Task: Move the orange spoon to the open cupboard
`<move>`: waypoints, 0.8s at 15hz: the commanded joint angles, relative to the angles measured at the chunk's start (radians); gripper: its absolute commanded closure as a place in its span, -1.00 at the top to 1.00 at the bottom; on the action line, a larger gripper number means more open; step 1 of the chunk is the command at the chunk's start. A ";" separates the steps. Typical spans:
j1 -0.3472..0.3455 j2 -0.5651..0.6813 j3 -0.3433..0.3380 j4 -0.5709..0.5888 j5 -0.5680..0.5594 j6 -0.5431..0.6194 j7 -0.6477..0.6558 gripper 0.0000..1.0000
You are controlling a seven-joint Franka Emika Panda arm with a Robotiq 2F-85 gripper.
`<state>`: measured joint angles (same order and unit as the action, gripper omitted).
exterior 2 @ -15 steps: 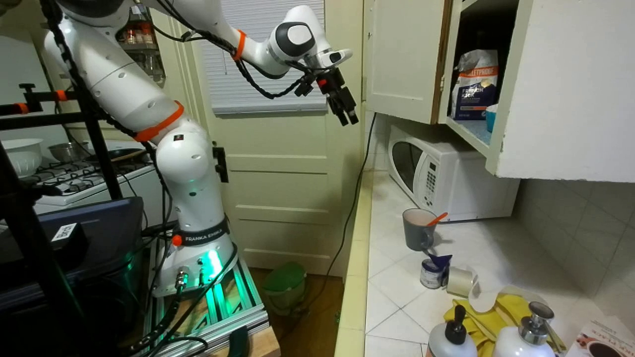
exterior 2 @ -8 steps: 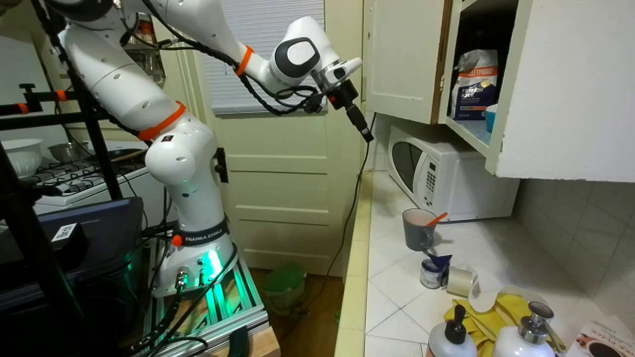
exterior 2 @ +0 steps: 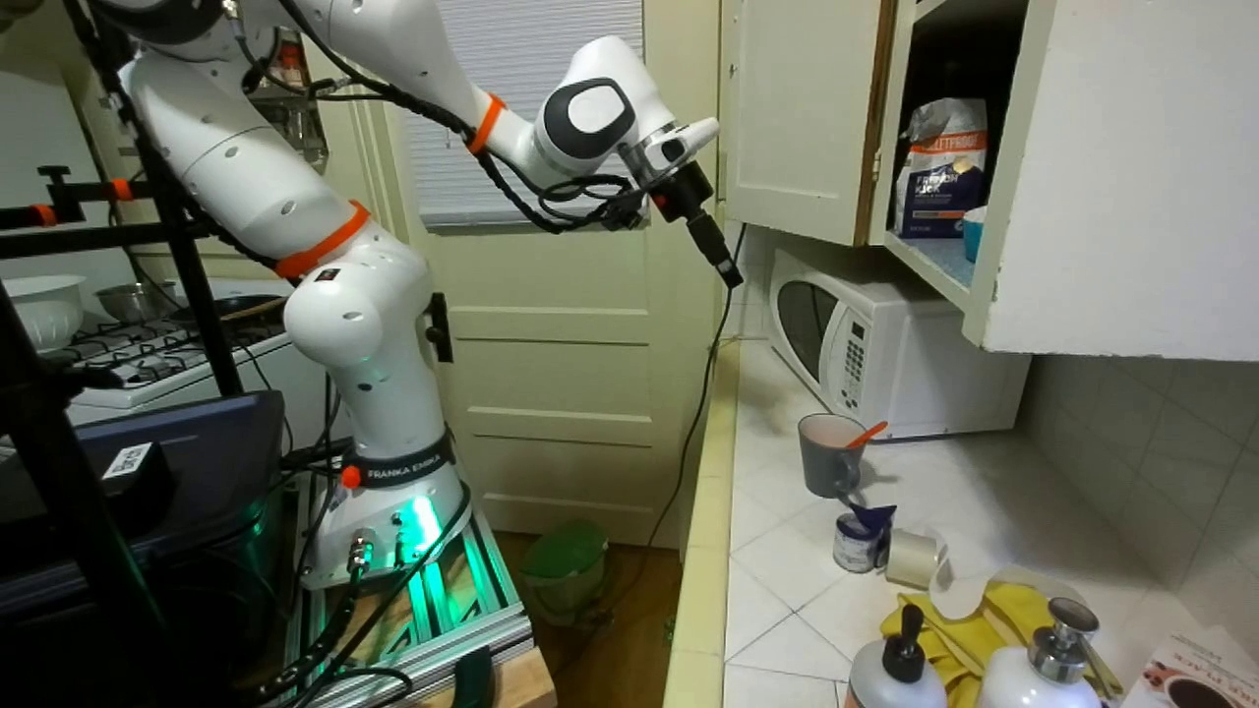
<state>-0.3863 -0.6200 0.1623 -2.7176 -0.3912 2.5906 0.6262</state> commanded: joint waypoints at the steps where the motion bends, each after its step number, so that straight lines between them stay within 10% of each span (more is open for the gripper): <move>1: -0.109 0.062 0.050 0.015 -0.070 0.011 0.072 1.00; 6: -0.219 0.166 0.083 0.040 -0.236 0.042 0.230 1.00; 12: -0.187 0.336 0.005 0.090 -0.371 0.115 0.384 1.00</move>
<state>-0.5860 -0.3810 0.2035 -2.6660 -0.6889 2.6517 0.9134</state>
